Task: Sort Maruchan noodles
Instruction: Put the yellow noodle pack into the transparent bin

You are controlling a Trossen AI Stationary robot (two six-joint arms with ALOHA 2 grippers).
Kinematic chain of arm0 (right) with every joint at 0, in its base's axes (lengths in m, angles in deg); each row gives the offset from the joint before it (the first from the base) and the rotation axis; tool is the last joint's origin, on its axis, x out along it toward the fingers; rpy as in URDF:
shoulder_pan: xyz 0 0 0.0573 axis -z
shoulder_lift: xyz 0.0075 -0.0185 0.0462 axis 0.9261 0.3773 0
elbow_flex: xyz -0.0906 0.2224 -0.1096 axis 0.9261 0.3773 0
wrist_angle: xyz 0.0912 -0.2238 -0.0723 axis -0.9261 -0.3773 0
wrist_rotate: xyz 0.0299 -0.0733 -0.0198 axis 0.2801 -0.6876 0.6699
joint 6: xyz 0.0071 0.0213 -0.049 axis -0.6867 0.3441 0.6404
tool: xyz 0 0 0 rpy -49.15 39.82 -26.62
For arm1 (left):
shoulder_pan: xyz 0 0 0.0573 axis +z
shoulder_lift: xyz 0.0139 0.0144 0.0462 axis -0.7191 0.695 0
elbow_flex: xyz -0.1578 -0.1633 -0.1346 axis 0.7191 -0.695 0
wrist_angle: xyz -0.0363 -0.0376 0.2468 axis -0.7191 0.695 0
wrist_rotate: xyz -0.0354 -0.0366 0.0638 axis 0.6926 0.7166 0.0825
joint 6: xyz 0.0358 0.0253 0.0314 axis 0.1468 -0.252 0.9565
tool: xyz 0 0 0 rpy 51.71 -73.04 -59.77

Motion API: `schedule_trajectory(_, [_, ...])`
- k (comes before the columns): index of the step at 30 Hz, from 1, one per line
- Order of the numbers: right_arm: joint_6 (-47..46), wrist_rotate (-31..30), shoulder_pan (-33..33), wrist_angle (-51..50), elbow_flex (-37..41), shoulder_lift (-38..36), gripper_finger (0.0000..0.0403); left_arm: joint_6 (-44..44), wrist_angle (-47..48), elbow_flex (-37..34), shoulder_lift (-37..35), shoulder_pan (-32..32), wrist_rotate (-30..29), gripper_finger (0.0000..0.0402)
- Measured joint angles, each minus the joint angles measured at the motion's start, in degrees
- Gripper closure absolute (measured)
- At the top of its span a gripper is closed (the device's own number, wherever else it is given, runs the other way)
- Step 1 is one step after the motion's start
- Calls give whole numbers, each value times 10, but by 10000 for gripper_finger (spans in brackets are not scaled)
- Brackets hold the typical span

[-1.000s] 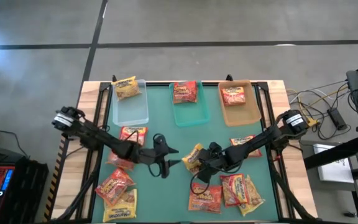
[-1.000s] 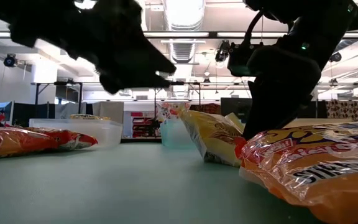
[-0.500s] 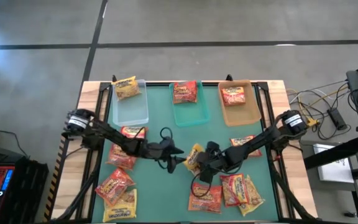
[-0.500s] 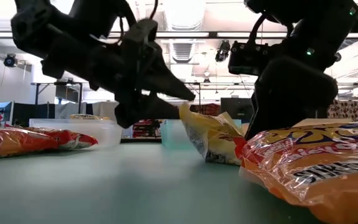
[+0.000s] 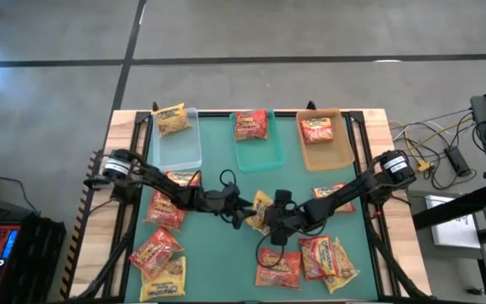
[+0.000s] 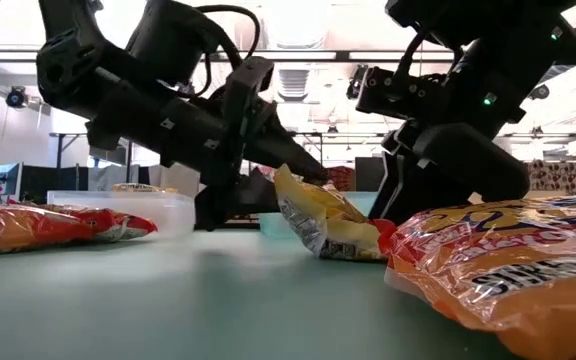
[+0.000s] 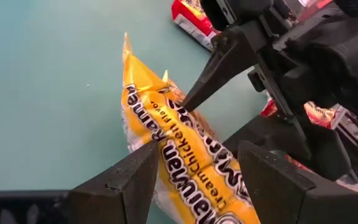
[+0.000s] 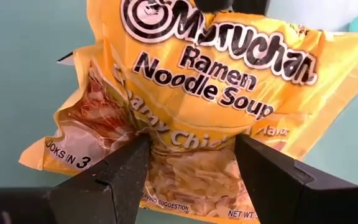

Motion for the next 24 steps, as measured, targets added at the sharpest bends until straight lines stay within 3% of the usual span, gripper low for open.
schedule_trajectory(10, [51, -6, 1, -2, -2, 0, 172, -28, 22, 54, 57, 8, -11, 196])
schedule_trajectory(24, [46, -5, 1, -7, 4, -1, 172, -11, 75, 45, 27, 23, 10, 196])
